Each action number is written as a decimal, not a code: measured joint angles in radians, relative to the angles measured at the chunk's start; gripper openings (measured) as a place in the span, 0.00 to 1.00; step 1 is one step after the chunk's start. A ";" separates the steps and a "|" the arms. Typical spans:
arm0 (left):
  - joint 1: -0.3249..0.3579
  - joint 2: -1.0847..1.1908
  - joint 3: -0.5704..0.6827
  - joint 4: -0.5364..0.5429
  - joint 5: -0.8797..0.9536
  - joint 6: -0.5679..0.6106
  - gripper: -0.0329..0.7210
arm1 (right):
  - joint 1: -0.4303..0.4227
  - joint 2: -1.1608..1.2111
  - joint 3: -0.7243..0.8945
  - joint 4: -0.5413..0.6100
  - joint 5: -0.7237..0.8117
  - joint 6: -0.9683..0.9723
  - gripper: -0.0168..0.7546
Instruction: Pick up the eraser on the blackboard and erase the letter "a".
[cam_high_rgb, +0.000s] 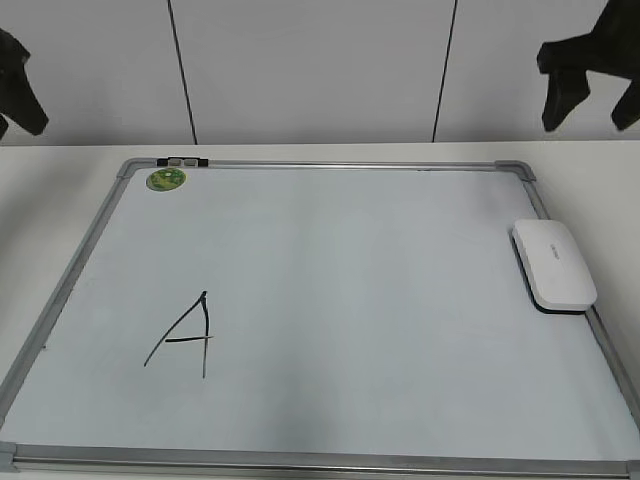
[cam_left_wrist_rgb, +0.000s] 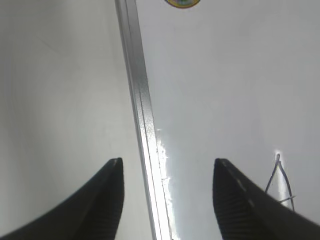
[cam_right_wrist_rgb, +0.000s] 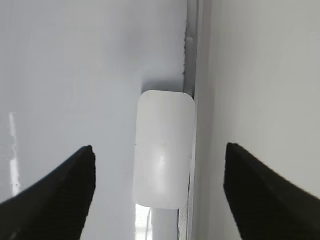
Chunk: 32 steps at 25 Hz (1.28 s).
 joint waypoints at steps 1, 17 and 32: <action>-0.002 -0.015 0.000 0.000 0.000 -0.002 0.60 | 0.000 -0.027 0.002 0.000 0.000 0.000 0.79; -0.109 -0.122 -0.002 0.020 0.007 -0.035 0.59 | 0.000 -0.693 0.452 -0.017 0.024 -0.044 0.79; -0.314 -0.476 0.109 0.115 0.026 -0.135 0.59 | 0.000 -0.962 0.669 0.000 0.028 -0.045 0.79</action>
